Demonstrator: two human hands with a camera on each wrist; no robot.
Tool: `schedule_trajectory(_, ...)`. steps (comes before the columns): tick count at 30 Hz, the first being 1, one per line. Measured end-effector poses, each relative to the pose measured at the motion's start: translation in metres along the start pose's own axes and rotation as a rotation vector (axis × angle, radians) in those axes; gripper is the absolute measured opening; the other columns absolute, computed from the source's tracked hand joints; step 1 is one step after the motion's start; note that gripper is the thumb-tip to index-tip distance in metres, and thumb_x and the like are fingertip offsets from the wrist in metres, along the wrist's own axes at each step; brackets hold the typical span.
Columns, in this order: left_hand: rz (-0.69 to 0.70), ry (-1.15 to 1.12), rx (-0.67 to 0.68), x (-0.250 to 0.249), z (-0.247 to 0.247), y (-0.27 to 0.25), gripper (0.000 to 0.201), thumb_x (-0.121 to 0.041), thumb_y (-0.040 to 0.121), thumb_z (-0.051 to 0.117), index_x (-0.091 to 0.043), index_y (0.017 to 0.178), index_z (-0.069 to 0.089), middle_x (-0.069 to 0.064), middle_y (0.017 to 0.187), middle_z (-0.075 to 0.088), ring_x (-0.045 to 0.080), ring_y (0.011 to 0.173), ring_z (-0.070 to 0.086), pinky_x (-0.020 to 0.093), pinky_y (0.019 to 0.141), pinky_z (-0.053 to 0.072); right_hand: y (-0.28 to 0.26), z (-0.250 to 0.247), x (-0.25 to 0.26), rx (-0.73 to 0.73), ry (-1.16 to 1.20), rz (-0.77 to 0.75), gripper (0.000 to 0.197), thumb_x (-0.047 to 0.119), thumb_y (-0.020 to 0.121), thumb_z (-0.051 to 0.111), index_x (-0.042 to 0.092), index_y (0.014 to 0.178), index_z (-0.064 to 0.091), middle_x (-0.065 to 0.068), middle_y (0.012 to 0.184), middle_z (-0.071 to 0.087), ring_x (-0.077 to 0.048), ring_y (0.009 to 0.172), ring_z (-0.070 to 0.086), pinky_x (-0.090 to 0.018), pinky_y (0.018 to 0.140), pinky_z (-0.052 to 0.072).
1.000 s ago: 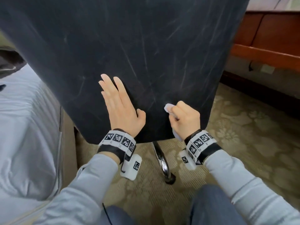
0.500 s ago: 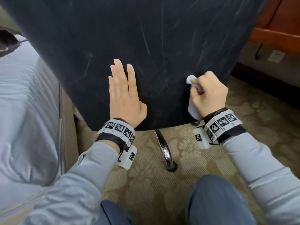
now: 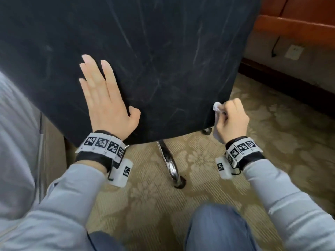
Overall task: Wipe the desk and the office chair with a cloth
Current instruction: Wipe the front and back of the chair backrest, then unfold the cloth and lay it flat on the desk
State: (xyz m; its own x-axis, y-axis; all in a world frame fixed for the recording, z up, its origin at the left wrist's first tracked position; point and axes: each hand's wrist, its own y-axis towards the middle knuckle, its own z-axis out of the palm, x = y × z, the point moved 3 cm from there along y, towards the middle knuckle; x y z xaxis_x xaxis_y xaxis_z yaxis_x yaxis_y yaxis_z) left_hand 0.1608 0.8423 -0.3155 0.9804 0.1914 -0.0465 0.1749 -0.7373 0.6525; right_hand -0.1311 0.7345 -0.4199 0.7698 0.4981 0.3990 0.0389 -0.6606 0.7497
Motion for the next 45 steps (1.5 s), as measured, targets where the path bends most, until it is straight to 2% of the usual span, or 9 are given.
schedule_trajectory(6, -0.038, -0.001, 0.000, -0.005, -0.002, -0.002, 0.106, -0.023, 0.071, 0.061, 0.006, 0.155, 0.003, 0.041, 0.158, -0.004, 0.056, 0.148, -0.003, 0.059, 0.123, 0.003, -0.042, 0.017, 0.010, 0.146, 0.018, -0.067, 0.018, -0.005, 0.075, 0.067, 0.009, 0.076, 0.056, -0.008, 0.080, 0.049, -0.027, 0.057, 0.049, -0.034, 0.045, 0.044)
schedule_trajectory(12, -0.063, -0.024, -0.008, -0.010, -0.004, -0.008, 0.104, -0.021, 0.073, 0.057, 0.004, 0.156, 0.000, 0.038, 0.159, -0.004, 0.052, 0.149, -0.002, 0.058, 0.123, 0.005, 0.014, -0.015, 0.025, -0.217, 0.136, 0.088, 0.014, -0.006, 0.078, 0.061, 0.007, 0.075, 0.056, -0.013, 0.078, 0.053, -0.015, 0.067, 0.043, -0.015, 0.062, 0.025)
schedule_trajectory(16, -0.042, -0.161, -0.052, -0.016, -0.005, -0.018, 0.097, -0.013, 0.075, 0.058, 0.005, 0.156, 0.009, 0.039, 0.159, -0.003, 0.051, 0.150, -0.002, 0.056, 0.124, 0.006, -0.059, 0.032, 0.038, 0.389, 0.025, 0.001, 0.019, -0.003, 0.077, 0.067, 0.014, 0.077, 0.058, -0.005, 0.079, 0.051, -0.025, 0.065, 0.057, -0.024, 0.059, 0.034)
schedule_trajectory(19, 0.278, -0.347, -0.069, -0.043, 0.010, -0.046, 0.073, -0.005, 0.074, 0.059, 0.000, 0.145, 0.044, 0.028, 0.158, 0.025, 0.042, 0.148, 0.024, 0.057, 0.118, 0.024, -0.086, 0.043, 0.017, 0.653, 0.064, 0.212, 0.012, 0.001, 0.077, 0.064, 0.013, 0.080, 0.065, -0.001, 0.081, 0.062, -0.031, 0.077, 0.064, -0.027, 0.065, 0.042)
schedule_trajectory(23, 0.420, -0.616, 0.331, -0.083, 0.058, -0.072, 0.030, -0.016, 0.081, 0.057, -0.024, 0.107, 0.071, -0.008, 0.104, 0.065, 0.014, 0.087, 0.063, 0.042, 0.074, 0.054, -0.042, -0.001, -0.005, 0.503, 0.125, 0.536, 0.008, 0.015, 0.076, 0.076, 0.017, 0.072, 0.069, 0.004, 0.069, 0.070, -0.018, 0.071, 0.066, -0.029, 0.066, 0.051)
schedule_trajectory(28, 0.107, -0.877, 0.998, -0.153, 0.036, -0.051, 0.021, -0.035, 0.082, 0.076, -0.027, 0.101, 0.069, -0.012, 0.085, 0.070, -0.003, 0.072, 0.062, 0.027, 0.076, 0.052, 0.006, -0.082, 0.009, 0.525, 0.449, 0.925, 0.023, 0.004, 0.073, 0.085, 0.020, 0.070, 0.069, 0.001, 0.070, 0.070, -0.011, 0.060, 0.062, -0.027, 0.061, 0.052)
schedule_trajectory(34, -0.058, -0.932, 1.225, -0.207, -0.040, 0.006, 0.062, -0.066, 0.057, 0.075, -0.026, 0.103, 0.066, -0.010, 0.093, 0.072, 0.006, 0.089, 0.068, 0.035, 0.081, 0.057, 0.057, -0.171, 0.039, 0.550, 0.787, 1.235, 0.022, -0.017, 0.079, 0.069, 0.003, 0.088, 0.069, -0.016, 0.084, 0.071, -0.025, 0.072, 0.069, -0.038, 0.074, 0.059)
schedule_trajectory(38, -0.166, -1.054, 1.387, -0.224, -0.097, 0.033, 0.057, -0.051, 0.060, 0.081, -0.021, 0.108, 0.071, -0.006, 0.097, 0.077, 0.010, 0.096, 0.072, 0.044, 0.092, 0.057, 0.091, -0.235, 0.055, 0.611, 0.886, 1.365, 0.039, -0.027, 0.078, 0.057, -0.002, 0.106, 0.067, -0.021, 0.100, 0.069, -0.029, 0.085, 0.070, -0.042, 0.081, 0.059)
schedule_trajectory(45, 0.146, -0.842, 1.411, -0.267, -0.225, 0.127, 0.022, -0.004, 0.082, 0.076, -0.009, 0.103, 0.075, 0.002, 0.091, 0.073, 0.019, 0.090, 0.068, 0.025, 0.079, 0.054, 0.181, -0.365, 0.090, 0.652, 0.957, 1.421, 0.046, -0.030, 0.079, 0.047, -0.004, 0.113, 0.063, -0.017, 0.098, 0.069, -0.025, 0.080, 0.069, -0.030, 0.063, 0.059)
